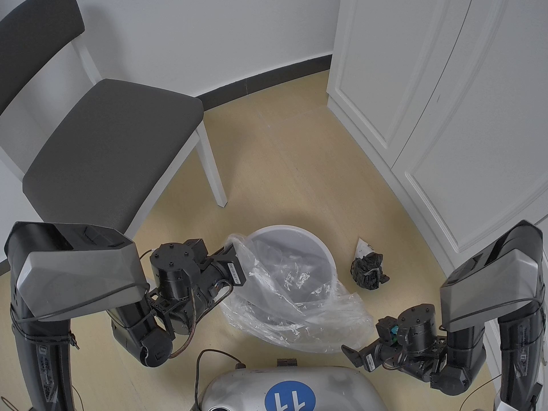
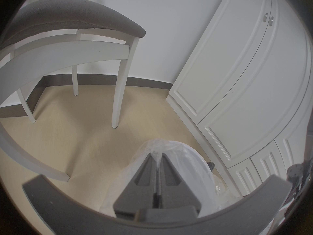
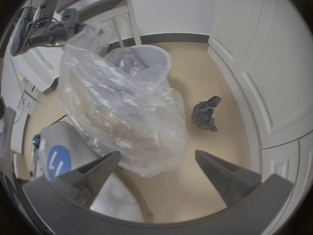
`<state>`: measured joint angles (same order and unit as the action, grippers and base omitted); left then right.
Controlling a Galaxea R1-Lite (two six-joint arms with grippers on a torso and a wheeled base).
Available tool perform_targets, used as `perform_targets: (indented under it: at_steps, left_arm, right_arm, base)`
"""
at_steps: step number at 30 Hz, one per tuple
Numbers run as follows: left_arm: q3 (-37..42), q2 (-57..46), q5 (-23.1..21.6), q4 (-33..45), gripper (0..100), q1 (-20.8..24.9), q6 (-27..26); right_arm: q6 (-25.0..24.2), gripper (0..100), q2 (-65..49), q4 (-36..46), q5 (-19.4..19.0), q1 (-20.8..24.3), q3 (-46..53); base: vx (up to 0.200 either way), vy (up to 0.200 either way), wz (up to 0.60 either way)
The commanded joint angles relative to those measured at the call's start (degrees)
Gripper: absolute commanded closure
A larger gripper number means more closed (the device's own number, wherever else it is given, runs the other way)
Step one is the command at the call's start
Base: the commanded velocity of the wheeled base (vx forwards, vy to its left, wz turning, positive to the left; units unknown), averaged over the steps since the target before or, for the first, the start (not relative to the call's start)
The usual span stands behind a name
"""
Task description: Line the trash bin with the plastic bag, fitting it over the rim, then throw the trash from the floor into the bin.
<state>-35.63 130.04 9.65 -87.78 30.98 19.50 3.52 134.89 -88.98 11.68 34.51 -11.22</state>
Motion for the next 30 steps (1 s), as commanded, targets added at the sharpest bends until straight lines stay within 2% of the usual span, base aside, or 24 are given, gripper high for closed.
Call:
perform_targets:
  at_steps: [1, 7, 13, 15, 16, 17, 19, 21, 23, 24, 30]
  left_arm:
    - [0.04, 0.13, 0.01, -0.02, 100, 0.05, 0.01]
    - [0.21, -0.13, 0.1, -0.02, 100, -0.04, -1.31]
    - [0.65, -0.13, 0.1, -0.02, 100, 0.4, -2.01]
    - [0.74, -0.22, 0.19, -0.02, 100, 0.49, -2.19]
    - [0.74, -0.22, 0.19, -0.02, 100, 0.49, -2.19]
    - [1.0, -0.22, 0.19, -0.02, 100, 0.58, -2.28]
    - [1.27, -0.22, 0.19, -0.02, 100, 0.75, -2.28]
    - [1.18, -0.22, 0.19, -0.02, 100, 0.84, -2.28]
    - [1.18, -0.22, 0.19, -0.02, 100, 0.84, -2.28]
    - [1.18, -0.05, 0.28, -0.02, 100, 0.93, -2.28]
    - [1.27, -0.05, 0.28, -0.02, 100, 1.02, -2.28]
  right_arm:
    - [0.52, 0, -6.13, -1.02, -3.86, -0.06, 4.89]
    - [0.78, 0, -11.23, -1.02, -4.47, 2.23, 6.56]
    - [-0.01, 0, -12.81, -1.02, -2.36, 3.98, 3.83]
    - [-0.18, 0, -12.37, -1.02, 0.8, 4.95, 0.58]
    - [-0.18, 0, -12.37, -1.02, 0.8, 4.95, 0.58]
    - [0.34, 0, -12.55, -1.02, 2.03, 5.04, -4.25]
    - [2.81, 0, -12.11, -1.02, 1.51, 5.04, -8.82]
    - [8.08, 0, -11.75, 3.37, 1.07, 5.13, -13.39]
    - [8.08, 0, -11.75, 3.37, 1.07, 5.13, -13.39]
    - [10.98, 0, -12.02, 11.72, 0.98, 6.97, -18.49]
    - [11.42, 0, -12.81, 18.67, 0.63, 11.1, -25.08]
  base:
    - [0.0, 0.0, 0.0]
    - [0.0, 0.0, 0.0]
    - [0.0, 0.0, 0.0]
    - [0.0, 0.0, 0.0]
    - [0.0, 0.0, 0.0]
    - [0.0, 0.0, 0.0]
    - [0.0, 0.0, 0.0]
    - [0.0, 0.0, 0.0]
    - [0.0, 0.0, 0.0]
    - [0.0, 0.0, 0.0]
    - [0.0, 0.0, 0.0]
